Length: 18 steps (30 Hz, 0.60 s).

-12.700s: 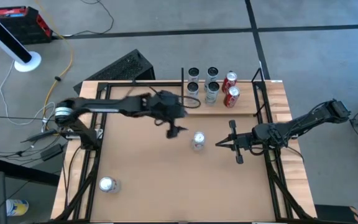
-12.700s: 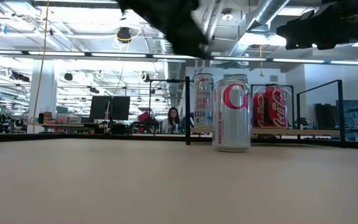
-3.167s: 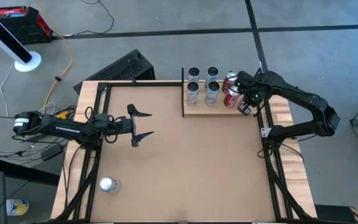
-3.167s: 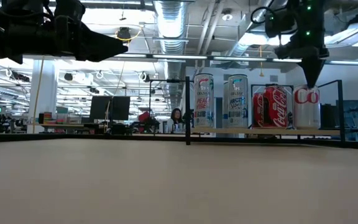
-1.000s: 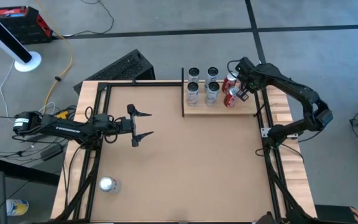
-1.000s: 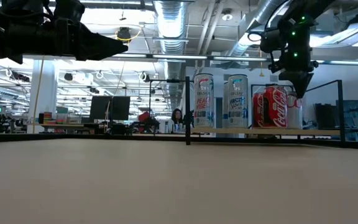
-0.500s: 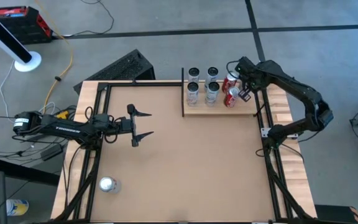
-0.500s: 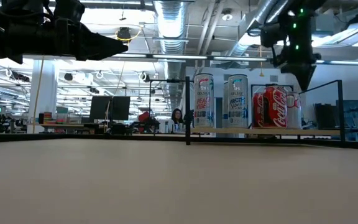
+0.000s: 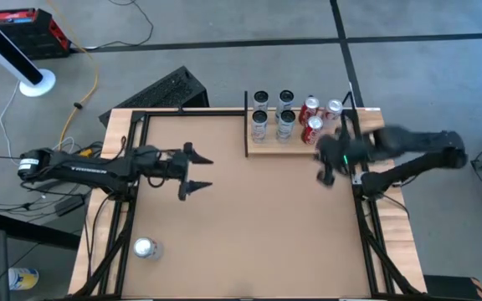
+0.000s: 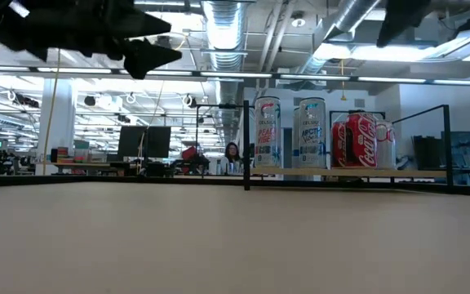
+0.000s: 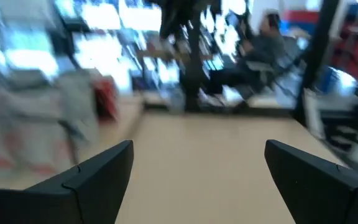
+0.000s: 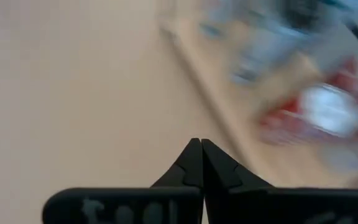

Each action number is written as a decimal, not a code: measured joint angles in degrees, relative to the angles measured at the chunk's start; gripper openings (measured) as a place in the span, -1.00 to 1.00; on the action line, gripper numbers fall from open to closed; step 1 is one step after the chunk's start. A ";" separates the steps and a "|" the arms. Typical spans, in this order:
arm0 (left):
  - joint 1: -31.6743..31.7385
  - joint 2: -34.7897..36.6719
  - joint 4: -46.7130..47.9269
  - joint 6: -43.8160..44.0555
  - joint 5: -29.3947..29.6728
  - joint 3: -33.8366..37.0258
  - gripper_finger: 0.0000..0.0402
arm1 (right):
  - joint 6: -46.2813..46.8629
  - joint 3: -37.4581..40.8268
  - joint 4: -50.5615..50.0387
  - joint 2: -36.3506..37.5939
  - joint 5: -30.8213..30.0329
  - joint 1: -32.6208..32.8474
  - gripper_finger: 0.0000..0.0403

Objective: Place canned beverage on shelf
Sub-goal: Put the silver soda can on the shelf align with the other silver soda can

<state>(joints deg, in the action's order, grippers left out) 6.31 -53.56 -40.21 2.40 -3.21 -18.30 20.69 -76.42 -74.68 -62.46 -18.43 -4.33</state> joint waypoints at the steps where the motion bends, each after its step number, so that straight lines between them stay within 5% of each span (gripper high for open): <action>1: -0.16 0.00 4.48 2.01 -1.44 -1.87 0.75 | 2.55 1.66 2.47 0.99 -0.74 5.13 -0.91; 6: -3.17 -0.07 33.52 9.71 -6.16 -14.89 0.75 | 9.11 11.99 20.95 2.83 -9.26 27.53 -0.89; 9: -7.31 -0.04 51.72 11.67 -3.16 -24.34 0.75 | 5.37 16.53 34.59 0.23 -14.90 36.25 -0.88; 13: -13.21 -0.04 72.61 19.16 1.77 -34.73 0.75 | -4.02 19.52 49.52 -6.14 -20.23 42.33 -0.89; 18: -20.53 0.04 92.87 40.82 0.14 -42.22 0.75 | -16.71 19.91 62.38 -15.27 -22.37 43.00 -0.87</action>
<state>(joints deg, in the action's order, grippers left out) -14.22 -53.52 52.66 43.22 -3.07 -60.53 3.98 -56.51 -12.30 -77.73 -40.80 38.67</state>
